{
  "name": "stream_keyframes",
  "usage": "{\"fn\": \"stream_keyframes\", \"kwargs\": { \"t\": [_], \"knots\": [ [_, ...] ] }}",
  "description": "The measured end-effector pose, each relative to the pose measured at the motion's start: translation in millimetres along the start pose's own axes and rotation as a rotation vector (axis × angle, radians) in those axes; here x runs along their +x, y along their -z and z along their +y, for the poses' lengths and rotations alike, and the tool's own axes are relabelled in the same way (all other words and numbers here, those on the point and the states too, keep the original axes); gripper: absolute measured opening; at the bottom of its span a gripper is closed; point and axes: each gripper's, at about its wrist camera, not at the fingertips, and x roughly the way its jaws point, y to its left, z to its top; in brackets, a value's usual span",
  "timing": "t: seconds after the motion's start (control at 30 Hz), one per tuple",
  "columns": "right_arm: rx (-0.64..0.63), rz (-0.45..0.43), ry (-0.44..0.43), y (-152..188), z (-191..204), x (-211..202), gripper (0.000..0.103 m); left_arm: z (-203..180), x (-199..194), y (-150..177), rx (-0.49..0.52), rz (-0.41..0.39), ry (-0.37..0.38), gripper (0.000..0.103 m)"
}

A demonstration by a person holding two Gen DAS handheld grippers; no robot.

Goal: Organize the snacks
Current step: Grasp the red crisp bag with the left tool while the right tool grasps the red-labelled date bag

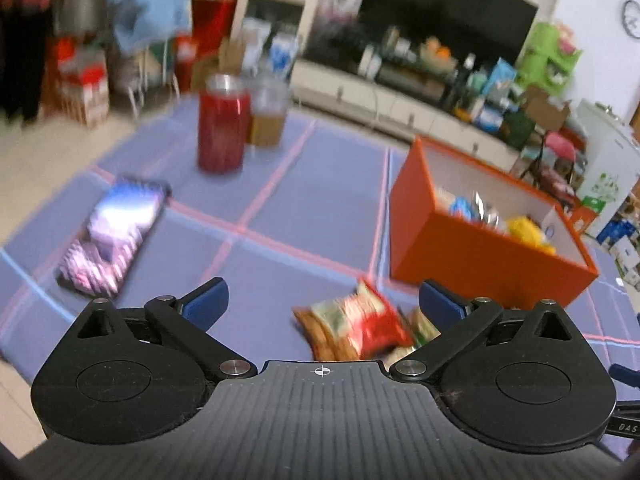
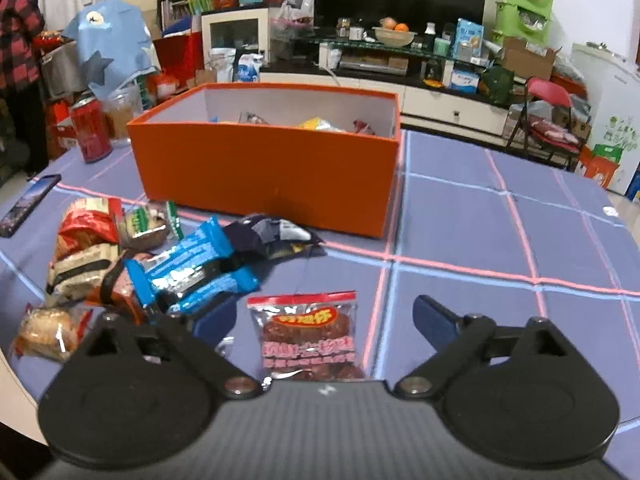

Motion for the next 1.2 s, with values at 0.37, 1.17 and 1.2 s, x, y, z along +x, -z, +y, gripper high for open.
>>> {"fn": "stream_keyframes", "kwargs": {
  "t": [0.37,1.17,1.2],
  "knots": [
    [0.052,0.063,-0.025,5.9,-18.8,8.6,0.091,-36.5,49.9,28.4,0.735,0.011,0.038,0.062],
    [0.028,0.181,-0.061,12.2,1.7,32.3,0.061,-36.3,82.5,29.9,0.713,0.133,0.131,0.016],
    [0.035,0.173,-0.071,10.8,1.6,30.7,0.060,-37.3,80.1,26.9,0.697,0.133,0.138,0.011]
  ]
}}
